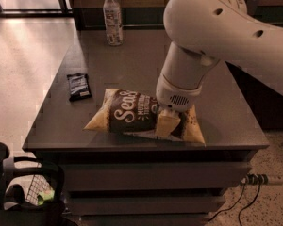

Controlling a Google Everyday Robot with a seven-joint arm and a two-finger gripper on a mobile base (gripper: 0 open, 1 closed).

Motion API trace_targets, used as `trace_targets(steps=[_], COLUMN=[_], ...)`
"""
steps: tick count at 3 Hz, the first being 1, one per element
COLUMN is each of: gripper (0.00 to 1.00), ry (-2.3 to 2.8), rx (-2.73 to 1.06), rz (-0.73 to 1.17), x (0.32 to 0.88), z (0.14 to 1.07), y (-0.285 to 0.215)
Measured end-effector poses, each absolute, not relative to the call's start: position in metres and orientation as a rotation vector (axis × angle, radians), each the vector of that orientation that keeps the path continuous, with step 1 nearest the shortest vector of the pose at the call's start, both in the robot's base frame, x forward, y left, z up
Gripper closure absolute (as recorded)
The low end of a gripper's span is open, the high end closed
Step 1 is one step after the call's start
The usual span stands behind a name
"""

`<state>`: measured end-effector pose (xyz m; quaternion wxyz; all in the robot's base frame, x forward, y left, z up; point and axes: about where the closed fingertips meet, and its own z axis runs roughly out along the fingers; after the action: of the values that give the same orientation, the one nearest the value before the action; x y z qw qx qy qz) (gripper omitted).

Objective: Move brown chip bag near blue plastic bottle

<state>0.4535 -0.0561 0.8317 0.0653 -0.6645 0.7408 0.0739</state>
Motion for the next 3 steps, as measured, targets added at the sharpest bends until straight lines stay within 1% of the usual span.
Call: trace_targets(steps=[1, 2, 3], gripper=[1.0, 1.0, 1.0], ry=[2.235, 2.235, 2.29], rx=[-2.005, -2.005, -1.905], rz=[0.223, 0.223, 0.122], x=[0.454, 0.454, 0.479], z=[0.836, 0.836, 0.86], y=[-0.056, -0.056, -0.083])
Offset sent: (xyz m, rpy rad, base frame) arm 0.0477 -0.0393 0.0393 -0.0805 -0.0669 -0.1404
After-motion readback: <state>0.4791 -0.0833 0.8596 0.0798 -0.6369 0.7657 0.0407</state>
